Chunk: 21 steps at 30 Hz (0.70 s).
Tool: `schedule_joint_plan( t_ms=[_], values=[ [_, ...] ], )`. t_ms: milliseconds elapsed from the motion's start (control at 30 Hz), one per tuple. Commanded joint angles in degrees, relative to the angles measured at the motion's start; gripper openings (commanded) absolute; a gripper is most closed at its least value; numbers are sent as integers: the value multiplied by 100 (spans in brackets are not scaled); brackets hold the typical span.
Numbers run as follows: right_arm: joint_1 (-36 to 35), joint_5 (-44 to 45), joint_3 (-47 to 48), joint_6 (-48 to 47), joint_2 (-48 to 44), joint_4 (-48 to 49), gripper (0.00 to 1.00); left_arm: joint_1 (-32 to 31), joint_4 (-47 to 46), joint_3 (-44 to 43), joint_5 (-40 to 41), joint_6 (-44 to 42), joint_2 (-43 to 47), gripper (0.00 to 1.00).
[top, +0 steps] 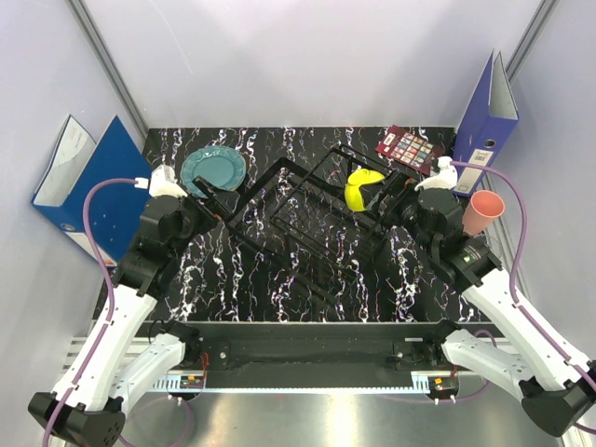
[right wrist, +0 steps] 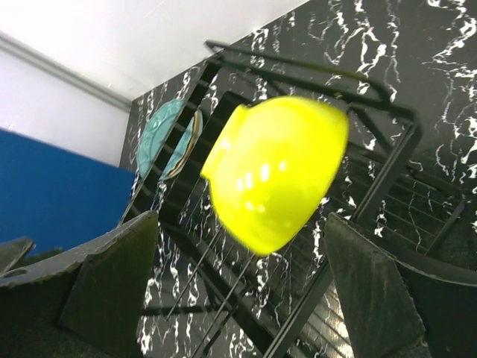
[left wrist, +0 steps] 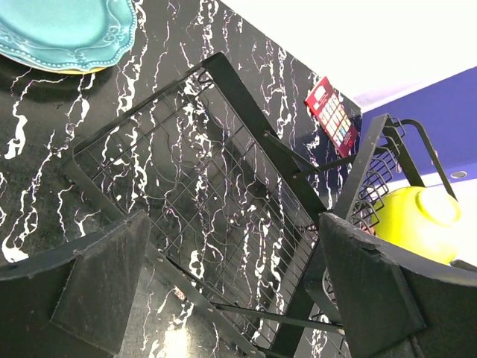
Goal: Unload the mixed dishes from the dish rack
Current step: Pick up the bowl from the dish rack.
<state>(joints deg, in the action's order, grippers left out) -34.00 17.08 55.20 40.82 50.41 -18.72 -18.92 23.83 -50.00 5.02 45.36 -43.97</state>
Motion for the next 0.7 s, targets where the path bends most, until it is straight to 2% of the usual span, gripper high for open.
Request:
schedule_joint_plan(
  t_ms=[0, 367, 667],
  values=[
    [358, -187, -88, 224, 118, 448, 99, -42, -388, 95, 61, 25, 37, 99],
    [631, -882, -509, 286, 171, 1449, 100, -95, -476, 227, -1, 69, 11, 99],
    [631, -1110, -537, 198, 65, 1723, 99, -112, -555, 298, -62, 113, 2, 99]
  ],
)
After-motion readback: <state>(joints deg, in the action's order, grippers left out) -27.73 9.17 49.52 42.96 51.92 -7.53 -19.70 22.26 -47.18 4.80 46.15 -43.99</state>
